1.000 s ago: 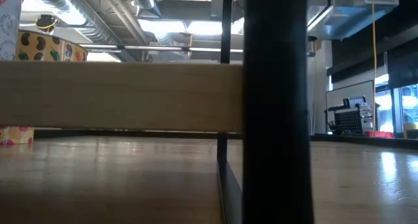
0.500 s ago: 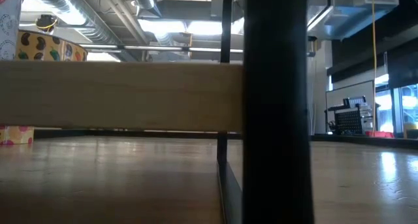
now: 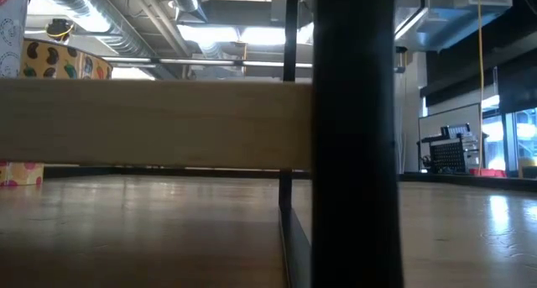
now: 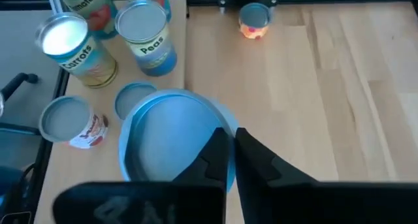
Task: Pick and place cans onto a shelf
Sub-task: Put the canned tuna on the shelf
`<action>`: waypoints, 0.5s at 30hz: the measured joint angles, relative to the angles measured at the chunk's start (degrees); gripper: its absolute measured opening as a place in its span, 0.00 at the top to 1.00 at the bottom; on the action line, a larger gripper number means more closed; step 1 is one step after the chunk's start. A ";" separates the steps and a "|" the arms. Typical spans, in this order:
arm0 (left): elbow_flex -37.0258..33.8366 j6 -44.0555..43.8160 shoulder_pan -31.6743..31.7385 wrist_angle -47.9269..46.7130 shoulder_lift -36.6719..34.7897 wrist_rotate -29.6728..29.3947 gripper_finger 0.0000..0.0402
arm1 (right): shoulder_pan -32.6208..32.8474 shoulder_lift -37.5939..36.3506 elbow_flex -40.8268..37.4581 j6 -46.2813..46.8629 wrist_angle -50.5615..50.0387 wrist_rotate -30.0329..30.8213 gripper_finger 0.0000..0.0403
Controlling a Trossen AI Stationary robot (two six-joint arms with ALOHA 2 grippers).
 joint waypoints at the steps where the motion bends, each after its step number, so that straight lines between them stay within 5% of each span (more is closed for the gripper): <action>1: 0.00 -1.25 -0.30 -0.07 -0.38 0.12 0.86 | -0.03 0.43 0.00 0.03 0.20 -0.37 0.97; 15: 0.02 -13.37 -3.78 -6.48 -4.45 0.78 0.86 | 2.78 6.87 0.00 2.96 2.07 -9.28 0.97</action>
